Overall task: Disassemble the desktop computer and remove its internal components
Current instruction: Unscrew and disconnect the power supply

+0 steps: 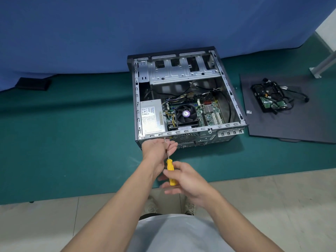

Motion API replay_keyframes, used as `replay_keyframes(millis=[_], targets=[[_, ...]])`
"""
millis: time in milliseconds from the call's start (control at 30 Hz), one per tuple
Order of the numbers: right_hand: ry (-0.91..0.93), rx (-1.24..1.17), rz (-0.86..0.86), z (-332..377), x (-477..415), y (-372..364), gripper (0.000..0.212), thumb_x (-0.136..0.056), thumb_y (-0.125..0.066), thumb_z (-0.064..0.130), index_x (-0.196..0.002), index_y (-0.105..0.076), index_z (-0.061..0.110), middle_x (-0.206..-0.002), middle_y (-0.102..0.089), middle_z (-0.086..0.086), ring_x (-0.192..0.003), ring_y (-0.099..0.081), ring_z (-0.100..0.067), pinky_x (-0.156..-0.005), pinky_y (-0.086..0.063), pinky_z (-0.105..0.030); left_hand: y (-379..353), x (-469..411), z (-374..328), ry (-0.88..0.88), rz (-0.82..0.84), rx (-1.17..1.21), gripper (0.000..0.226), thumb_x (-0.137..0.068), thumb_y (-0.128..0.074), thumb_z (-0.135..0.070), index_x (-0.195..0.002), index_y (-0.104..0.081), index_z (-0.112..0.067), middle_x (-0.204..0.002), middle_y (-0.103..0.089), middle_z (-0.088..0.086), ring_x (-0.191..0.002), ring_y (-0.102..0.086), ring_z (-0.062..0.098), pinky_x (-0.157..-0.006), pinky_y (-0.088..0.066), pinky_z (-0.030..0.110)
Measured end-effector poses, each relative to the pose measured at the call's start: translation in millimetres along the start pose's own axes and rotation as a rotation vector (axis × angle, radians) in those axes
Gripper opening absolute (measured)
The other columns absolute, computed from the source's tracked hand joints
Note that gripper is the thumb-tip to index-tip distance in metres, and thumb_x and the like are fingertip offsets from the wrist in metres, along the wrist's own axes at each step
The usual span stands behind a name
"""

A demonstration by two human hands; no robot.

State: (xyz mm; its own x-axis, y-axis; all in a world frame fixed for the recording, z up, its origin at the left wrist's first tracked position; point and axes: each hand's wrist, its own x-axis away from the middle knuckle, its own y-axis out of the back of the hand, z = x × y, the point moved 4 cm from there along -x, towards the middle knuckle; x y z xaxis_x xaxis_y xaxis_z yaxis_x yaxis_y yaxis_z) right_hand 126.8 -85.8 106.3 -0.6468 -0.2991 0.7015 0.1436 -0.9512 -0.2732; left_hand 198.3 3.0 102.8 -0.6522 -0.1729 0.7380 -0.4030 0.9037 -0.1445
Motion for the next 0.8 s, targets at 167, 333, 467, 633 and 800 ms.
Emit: replay_keyframes(millis=[167,333,467,633,800], targets=[[0.020,-0.073,-0.019,0.9,2.9,-1.8,0.014,-0.095,-0.050,-0.002,-0.109,-0.053,-0.001,-0.084,-0.063,-0.017,-0.064,-0.070,-0.027,-0.056,-0.057,-0.028,4.5,-2.1,0.1,0.033,0.053,0.055,0.008,-0.090,-0.052,0.014,-0.087,-0.058,0.009,-0.083,-0.067,0.024,-0.071,-0.071,0.028,-0.063,-0.061,0.028],[0.109,0.406,-0.433,-3.1,0.3,-1.3,0.016,-0.087,-0.063,0.005,-0.099,-0.056,0.014,-0.087,-0.066,-0.013,-0.050,-0.067,-0.013,-0.041,-0.048,-0.018,7.1,-2.9,-1.0,-0.139,-0.181,-0.233,0.013,-0.083,-0.068,0.008,-0.080,-0.061,-0.003,-0.080,-0.071,0.015,-0.069,-0.073,0.022,-0.065,-0.060,0.031],[0.002,0.011,-0.130,-1.8,3.2,4.8,0.012,-0.093,-0.055,0.003,-0.105,-0.053,0.005,-0.088,-0.062,-0.015,-0.064,-0.066,-0.020,-0.059,-0.058,-0.031,3.5,-3.8,2.3,-0.078,-0.127,-0.086,0.010,-0.090,-0.058,0.010,-0.082,-0.058,0.003,-0.082,-0.068,0.020,-0.069,-0.072,0.024,-0.059,-0.059,0.026],[-0.047,-0.323,0.099,1.1,9.4,2.2,0.024,-0.094,-0.047,-0.009,-0.117,-0.048,-0.005,-0.085,-0.063,-0.023,-0.068,-0.069,-0.031,-0.065,-0.059,-0.035,5.0,-2.9,1.0,0.006,0.054,0.094,0.009,-0.093,-0.048,0.014,-0.092,-0.056,0.011,-0.084,-0.067,0.026,-0.068,-0.072,0.028,-0.059,-0.060,0.028],[0.134,0.386,-0.369,-5.9,4.1,-4.7,0.020,-0.085,-0.062,0.002,-0.098,-0.054,0.014,-0.078,-0.067,-0.008,-0.064,-0.071,-0.018,-0.063,-0.058,-0.030,8.6,-1.6,2.1,-0.111,-0.115,-0.168,0.006,-0.086,-0.066,0.007,-0.086,-0.063,0.001,-0.084,-0.071,0.018,-0.073,-0.073,0.024,-0.065,-0.060,0.028]])
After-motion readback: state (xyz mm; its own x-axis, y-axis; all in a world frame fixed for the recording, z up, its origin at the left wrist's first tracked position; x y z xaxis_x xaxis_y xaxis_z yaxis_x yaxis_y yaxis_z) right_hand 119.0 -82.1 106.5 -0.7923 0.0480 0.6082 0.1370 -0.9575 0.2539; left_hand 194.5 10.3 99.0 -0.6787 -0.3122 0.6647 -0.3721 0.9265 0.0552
